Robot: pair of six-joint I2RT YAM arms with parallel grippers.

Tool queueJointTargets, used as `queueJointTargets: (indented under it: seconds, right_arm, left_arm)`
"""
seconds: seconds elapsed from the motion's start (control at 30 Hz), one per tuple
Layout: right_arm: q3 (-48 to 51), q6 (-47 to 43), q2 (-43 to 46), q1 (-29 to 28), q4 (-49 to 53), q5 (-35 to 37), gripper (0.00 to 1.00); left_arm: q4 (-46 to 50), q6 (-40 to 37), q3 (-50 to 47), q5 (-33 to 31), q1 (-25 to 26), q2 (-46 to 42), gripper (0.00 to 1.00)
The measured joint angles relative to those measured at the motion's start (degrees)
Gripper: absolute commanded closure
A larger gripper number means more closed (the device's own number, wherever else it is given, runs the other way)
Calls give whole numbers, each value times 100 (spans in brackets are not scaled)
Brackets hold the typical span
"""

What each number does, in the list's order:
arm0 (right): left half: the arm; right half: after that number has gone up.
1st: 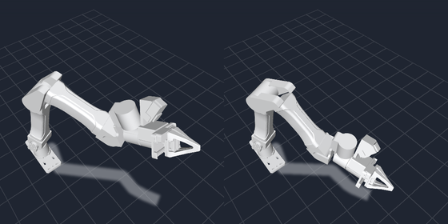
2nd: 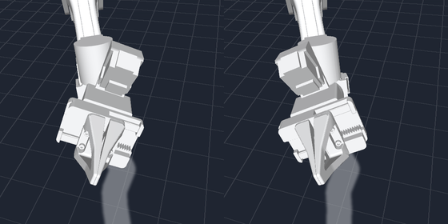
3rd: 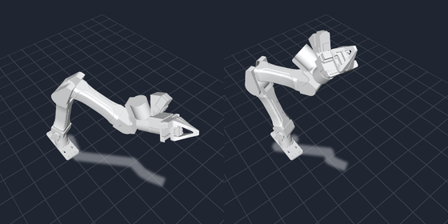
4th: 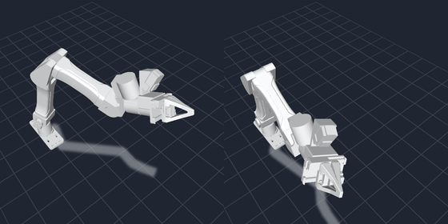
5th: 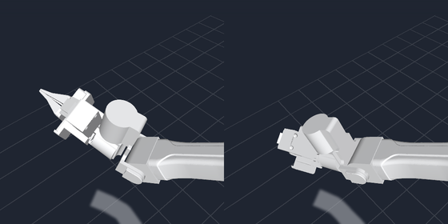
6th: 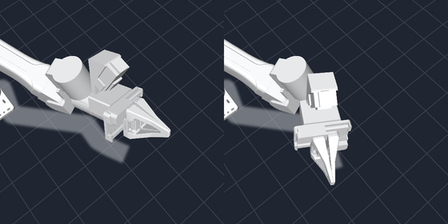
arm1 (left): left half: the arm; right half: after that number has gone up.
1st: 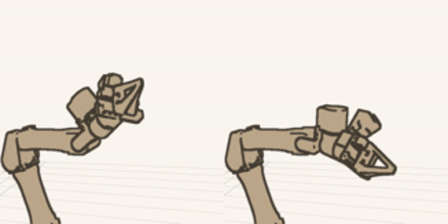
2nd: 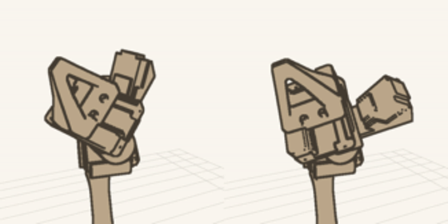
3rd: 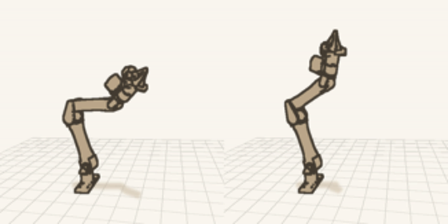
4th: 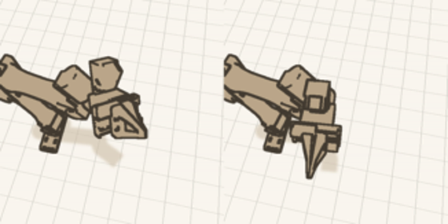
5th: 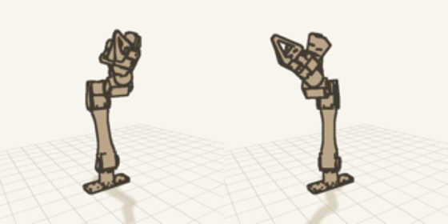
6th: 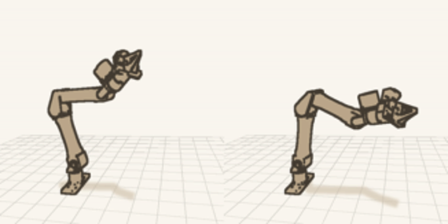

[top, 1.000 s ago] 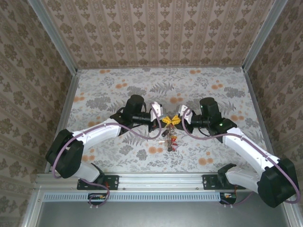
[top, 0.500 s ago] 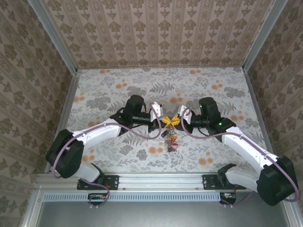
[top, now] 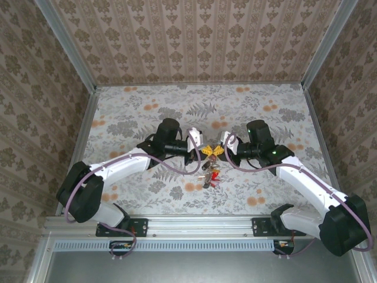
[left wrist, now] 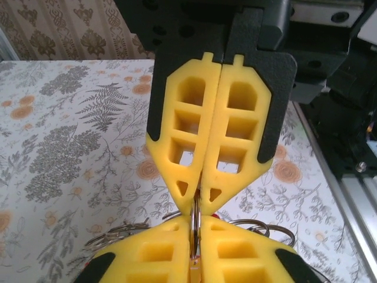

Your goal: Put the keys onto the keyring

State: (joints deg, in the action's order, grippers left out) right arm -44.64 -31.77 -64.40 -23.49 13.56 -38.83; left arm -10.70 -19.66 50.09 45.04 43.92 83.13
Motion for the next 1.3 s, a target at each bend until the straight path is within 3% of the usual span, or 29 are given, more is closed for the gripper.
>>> queueJointTargets:
  seconds: [0.27,0.53,0.97,1.1,1.3]
  right_arm:
    - [-210,-186,7,-122,417,299,100]
    - [-332,-284,7,-247,560,479,100]
    - [-332,-256,103,-273,557,540,99]
    - [-330,-254,170,-273,557,549,98]
    - [-247,-238,256,-273,501,577,85]
  left_arm:
    - [796,-540,356,-306,31,-24,79]
    - [955,-678,494,-293,101,-24,78]
    - [1362,-868,780,-203,105,81,87]
    - [1497,-953,841,-168,105,83,98]
    - [1499,-1008,855,-105,105,83,100]
